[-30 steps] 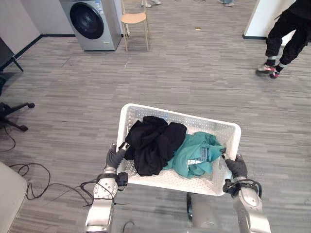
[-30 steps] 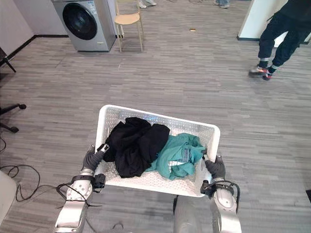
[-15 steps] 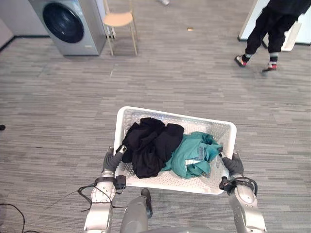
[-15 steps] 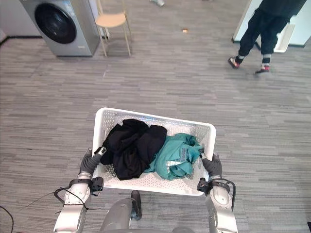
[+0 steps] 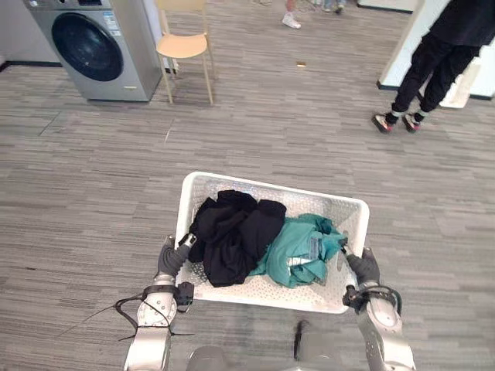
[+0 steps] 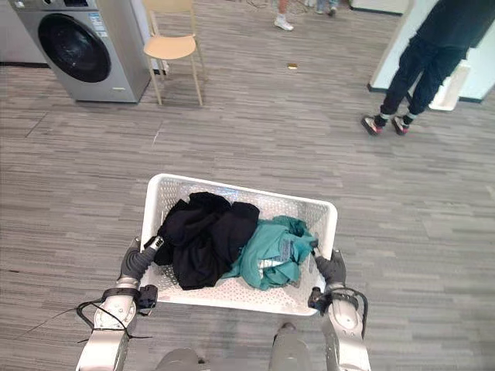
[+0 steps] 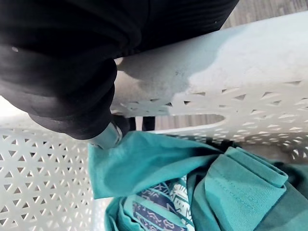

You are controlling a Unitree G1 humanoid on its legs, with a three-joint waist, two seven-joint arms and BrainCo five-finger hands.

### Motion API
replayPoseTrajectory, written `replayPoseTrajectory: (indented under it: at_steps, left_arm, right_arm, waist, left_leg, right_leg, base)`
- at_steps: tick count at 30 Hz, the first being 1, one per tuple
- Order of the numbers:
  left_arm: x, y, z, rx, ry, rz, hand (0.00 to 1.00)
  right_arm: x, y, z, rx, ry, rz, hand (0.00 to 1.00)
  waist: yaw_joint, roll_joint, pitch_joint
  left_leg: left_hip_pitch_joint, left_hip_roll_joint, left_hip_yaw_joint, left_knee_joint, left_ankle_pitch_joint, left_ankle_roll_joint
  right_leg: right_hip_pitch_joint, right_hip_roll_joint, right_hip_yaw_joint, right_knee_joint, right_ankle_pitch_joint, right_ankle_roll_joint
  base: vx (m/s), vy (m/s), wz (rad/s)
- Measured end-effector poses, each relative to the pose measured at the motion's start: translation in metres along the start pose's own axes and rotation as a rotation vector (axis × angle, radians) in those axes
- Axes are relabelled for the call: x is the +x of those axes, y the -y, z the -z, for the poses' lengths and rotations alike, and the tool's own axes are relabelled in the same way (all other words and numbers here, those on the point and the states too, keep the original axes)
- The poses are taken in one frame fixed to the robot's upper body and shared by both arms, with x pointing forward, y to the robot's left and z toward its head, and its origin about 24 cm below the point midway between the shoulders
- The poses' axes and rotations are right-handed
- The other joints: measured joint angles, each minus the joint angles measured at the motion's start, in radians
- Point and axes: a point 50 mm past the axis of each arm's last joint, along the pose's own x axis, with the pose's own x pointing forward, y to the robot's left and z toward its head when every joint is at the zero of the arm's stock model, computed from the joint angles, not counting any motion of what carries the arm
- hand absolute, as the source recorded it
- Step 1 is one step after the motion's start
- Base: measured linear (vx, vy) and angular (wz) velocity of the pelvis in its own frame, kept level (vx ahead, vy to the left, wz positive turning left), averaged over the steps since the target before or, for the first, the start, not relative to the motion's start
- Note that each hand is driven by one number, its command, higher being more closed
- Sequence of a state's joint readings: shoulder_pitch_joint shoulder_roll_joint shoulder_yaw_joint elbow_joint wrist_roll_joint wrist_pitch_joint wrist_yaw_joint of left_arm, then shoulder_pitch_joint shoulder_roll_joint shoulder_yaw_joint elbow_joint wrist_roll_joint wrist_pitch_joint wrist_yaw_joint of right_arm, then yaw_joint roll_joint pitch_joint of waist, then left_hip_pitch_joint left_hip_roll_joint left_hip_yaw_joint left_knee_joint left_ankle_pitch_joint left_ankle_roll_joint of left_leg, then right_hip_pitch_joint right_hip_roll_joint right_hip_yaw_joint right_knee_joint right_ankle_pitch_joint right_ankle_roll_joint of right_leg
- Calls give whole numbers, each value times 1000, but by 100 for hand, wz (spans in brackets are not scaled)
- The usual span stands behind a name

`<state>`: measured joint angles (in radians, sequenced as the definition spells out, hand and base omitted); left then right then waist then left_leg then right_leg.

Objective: Pick up the laundry basket with both hands and put the clothes into the washing machine.

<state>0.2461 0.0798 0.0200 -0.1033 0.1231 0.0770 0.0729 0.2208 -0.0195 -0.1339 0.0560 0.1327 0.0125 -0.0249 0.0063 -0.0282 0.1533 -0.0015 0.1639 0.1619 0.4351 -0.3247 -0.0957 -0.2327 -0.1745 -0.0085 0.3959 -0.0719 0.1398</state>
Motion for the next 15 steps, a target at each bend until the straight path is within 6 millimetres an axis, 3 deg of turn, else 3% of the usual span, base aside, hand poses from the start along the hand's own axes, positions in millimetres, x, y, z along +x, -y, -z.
replayPoseTrajectory:
  at_steps: [1, 3, 4, 11, 15]
  left_arm:
    - [-2, 4, 2, -16, -10, -1, 100]
    - [-3, 12, 1, -38, -10, 7, 100]
    - [2, 6, 0, -20, -2, -4, 100]
    - [2, 6, 1, -20, -3, -7, 100]
    - [0, 7, 2, -10, -10, -4, 100]
  right_arm:
    - [0, 4, -2, -20, 7, 3, 100]
    - [2, 11, -9, -51, 30, 8, 100]
    - [0, 5, -6, -13, 28, 27, 100]
    - [-2, 6, -3, -12, 17, 31, 100]
    - [-7, 7, 8, 1, -19, 47, 100]
  waist:
    - [7, 24, -6]
    - [3, 44, -18]
    - [9, 29, -14]
    - [10, 25, -4]
    - [-8, 26, -4]
  left_leg:
    - [-2, 28, 0, 0, 5, -6]
    - [10, 50, 0, -54, 30, -26]
    - [-8, -9, 7, -120, 54, -6]
    - [1, -11, 28, -134, 55, -6]
    - [47, -27, 48, -197, 80, -3]
  right_leg:
    - [2, 23, -10, -12, 9, -14]
    - [9, 52, -18, -38, 8, -24]
    - [101, 25, -13, -351, 197, -8]
    - [86, 24, 5, -349, 198, -6]
    - [90, 11, 16, -363, 202, 0]
  base:
    - [198, -193, -22]
    - [118, -143, -14]
    - [18, -37, -2]
    - [0, 0, -7]
    - [55, 11, -12]
